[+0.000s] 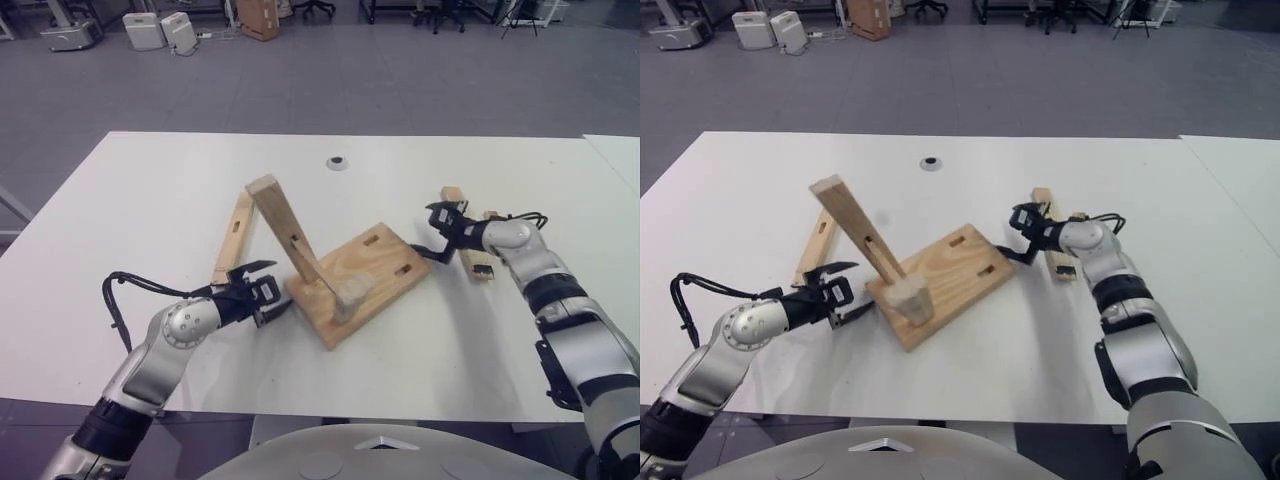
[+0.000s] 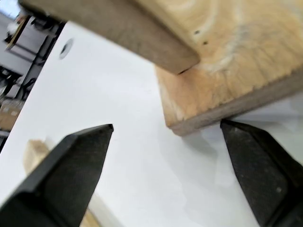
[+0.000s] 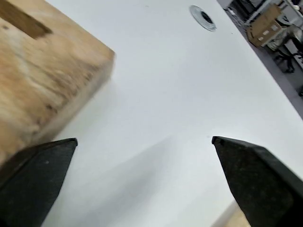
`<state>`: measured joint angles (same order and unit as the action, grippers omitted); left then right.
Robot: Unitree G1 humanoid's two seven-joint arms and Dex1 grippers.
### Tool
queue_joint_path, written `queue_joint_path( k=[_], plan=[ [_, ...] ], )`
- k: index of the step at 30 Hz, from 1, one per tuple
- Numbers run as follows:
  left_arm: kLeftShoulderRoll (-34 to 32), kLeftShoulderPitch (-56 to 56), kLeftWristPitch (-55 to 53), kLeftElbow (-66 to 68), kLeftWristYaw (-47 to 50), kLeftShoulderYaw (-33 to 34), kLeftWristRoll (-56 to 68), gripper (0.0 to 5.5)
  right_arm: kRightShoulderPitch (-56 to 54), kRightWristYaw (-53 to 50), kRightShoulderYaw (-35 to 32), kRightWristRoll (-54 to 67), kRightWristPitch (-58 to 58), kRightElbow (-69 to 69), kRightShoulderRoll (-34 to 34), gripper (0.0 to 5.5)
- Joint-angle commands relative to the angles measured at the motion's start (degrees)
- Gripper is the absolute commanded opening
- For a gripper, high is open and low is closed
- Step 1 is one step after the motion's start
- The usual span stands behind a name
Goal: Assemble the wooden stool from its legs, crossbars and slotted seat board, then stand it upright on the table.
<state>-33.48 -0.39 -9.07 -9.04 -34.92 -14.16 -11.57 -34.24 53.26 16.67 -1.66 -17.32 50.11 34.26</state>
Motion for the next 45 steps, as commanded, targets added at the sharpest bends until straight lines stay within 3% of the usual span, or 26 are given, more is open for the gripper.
queue_joint_path(
  k=[1, 3, 5, 7, 9, 13, 15, 18, 22, 24, 29, 34, 37, 39, 45],
  plan=[
    [13.27, -21.86, 4.47, 28.41, 3.07, -1.45, 1.86, 4.18, 10.14, 6.99, -1.48, 4.07, 2.23, -15.51, 3.18, 5.33],
    [12.95, -28.19, 8.61, 38.34, 2.66, 0.42, 2.19, 4.18, 11.14, 5.62, -3.52, 4.75, 4.80, -20.77, 4.67, 5.33],
    [6.32, -28.89, 13.06, 41.21, 1.23, 4.30, 2.81, 4.18, 10.70, 2.00, -7.15, 5.72, 7.42, -24.01, 5.32, 5.33],
    [-0.40, -23.31, 15.91, 32.27, -1.39, 9.20, 5.26, 4.18, 7.98, -5.13, -10.40, 5.20, 8.93, -20.90, 2.57, 5.33],
    [-2.11, -15.63, 13.23, 17.99, -4.99, 10.68, 9.52, 4.18, 5.31, -10.36, -11.38, 4.90, 9.77, -15.30, -2.20, 5.33],
    [-5.79, -0.20, 2.55, -3.51, -12.47, 1.64, 9.58, 4.18, -2.64, -18.95, -7.97, -1.31, 10.87, 1.17, -9.68, 5.33],
    [-2.25, -2.10, 2.70, -0.65, -8.04, -3.06, 2.79, 4.18, -3.06, -15.02, -4.55, -4.16, 9.88, 2.69, -10.32, 5.33],
    [8.84, -12.79, 6.58, 14.87, 5.48, -6.84, -4.61, 4.18, 0.46, -6.03, -1.12, -4.78, 9.03, -1.79, -9.68, 5.33],
    [15.97, -24.97, 9.84, 35.67, 18.01, -7.41, -10.22, 4.18, 4.11, -6.33, -0.81, -4.34, 10.47, -8.56, -9.97, 5.33],
    [17.28, -26.53, 11.34, 38.58, 19.45, -6.59, -9.55, 4.18, 6.53, -10.85, -2.51, -4.58, 12.18, -13.11, -9.56, 5.33],
    [13.68, -20.02, 11.26, 31.47, 17.13, -5.27, -8.61, 4.18, 15.27, -23.86, -17.59, 1.52, 23.32, -30.77, -6.30, 5.33],
    [10.43, -13.61, 5.09, 20.29, 10.77, -6.72, -9.77, 4.18, 17.40, -25.44, -22.01, 4.50, 30.52, -35.44, -5.92, 5.33],
    [11.24, -12.04, -0.16, 12.87, 6.18, -8.63, -9.00, 4.18, 15.02, -30.52, -29.84, 8.30, 31.46, -28.74, -5.65, 5.33],
    [11.53, -11.85, -1.27, 11.20, 5.91, -9.59, -9.98, 4.18, 15.13, -28.73, -31.16, 9.93, 29.65, -22.03, -5.52, 5.33],
    [10.63, -12.07, -2.08, 8.11, 7.40, -7.70, -10.73, 4.18, 14.15, -29.38, -35.57, 14.24, 27.31, -9.50, -7.00, 4.20]
  ],
)
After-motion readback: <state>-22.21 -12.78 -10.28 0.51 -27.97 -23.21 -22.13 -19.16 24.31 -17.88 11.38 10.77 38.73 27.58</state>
